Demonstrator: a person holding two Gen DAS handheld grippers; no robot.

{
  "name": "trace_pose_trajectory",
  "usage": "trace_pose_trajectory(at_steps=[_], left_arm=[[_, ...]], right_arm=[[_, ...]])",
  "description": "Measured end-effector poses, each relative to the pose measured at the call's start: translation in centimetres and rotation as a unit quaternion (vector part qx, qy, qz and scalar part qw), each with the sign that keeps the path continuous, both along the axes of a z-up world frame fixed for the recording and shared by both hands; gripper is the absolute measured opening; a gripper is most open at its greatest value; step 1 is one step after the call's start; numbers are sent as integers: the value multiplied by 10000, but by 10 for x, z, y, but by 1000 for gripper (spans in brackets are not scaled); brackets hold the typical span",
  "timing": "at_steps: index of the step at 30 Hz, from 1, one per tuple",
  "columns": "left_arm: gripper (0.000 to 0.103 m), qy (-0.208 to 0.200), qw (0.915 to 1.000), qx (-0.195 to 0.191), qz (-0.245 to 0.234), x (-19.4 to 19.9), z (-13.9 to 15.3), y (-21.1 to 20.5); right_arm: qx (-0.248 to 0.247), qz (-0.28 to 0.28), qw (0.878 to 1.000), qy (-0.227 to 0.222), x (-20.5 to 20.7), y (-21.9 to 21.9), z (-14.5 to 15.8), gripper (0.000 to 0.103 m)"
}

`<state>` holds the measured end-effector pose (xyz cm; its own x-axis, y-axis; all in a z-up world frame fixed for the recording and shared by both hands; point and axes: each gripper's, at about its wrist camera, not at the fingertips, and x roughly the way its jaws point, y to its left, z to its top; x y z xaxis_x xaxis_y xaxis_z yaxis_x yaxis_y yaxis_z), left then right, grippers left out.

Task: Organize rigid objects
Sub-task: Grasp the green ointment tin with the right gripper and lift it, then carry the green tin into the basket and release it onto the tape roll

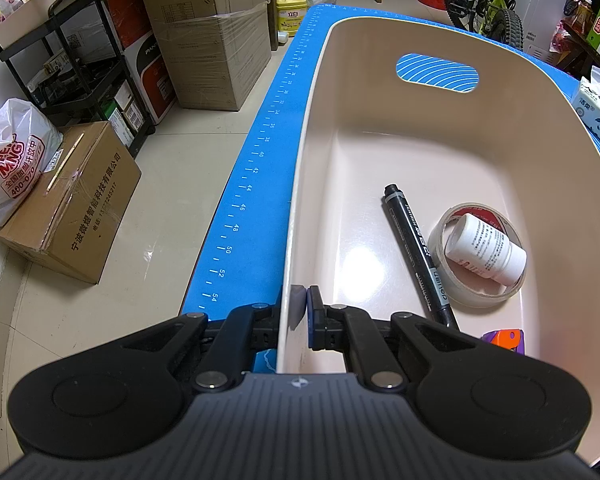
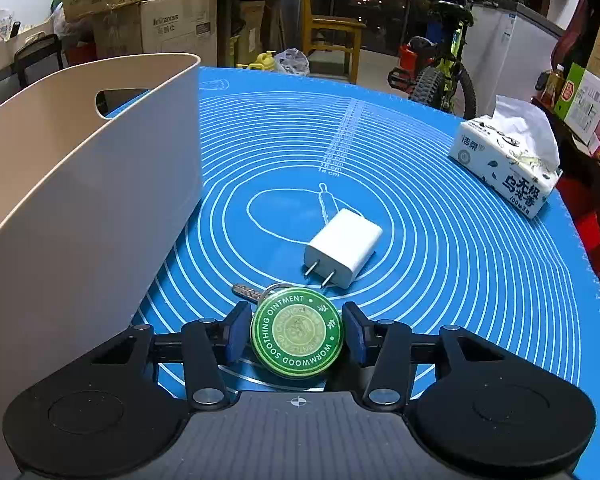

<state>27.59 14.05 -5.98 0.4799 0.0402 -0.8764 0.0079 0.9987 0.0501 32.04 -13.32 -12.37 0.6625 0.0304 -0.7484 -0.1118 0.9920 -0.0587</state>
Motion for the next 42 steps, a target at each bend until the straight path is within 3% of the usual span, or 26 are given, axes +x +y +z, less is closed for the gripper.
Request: trace_pose_trajectory(at_steps=[7,15,25,31,42], left_arm=[[9,0,10000,-1,1,0,0,0],[9,1,10000,0,0,0,0,0],[9,0,10000,-2,1,0,0,0],[9,0,10000,-1,0,0,0,0],[9,1,10000,-2,2,0,0,0]], right_arm=[[10,-113,9996,-278,-12,-4,10,54],[103,-152,9950,-980,-23,-1,61,54],[258,506,9858,-1578,-24,44,112,54],[189,1142,9823,-1470,-19,88,114,54],[-118,1719,9842,-406,0,154,82,54]])
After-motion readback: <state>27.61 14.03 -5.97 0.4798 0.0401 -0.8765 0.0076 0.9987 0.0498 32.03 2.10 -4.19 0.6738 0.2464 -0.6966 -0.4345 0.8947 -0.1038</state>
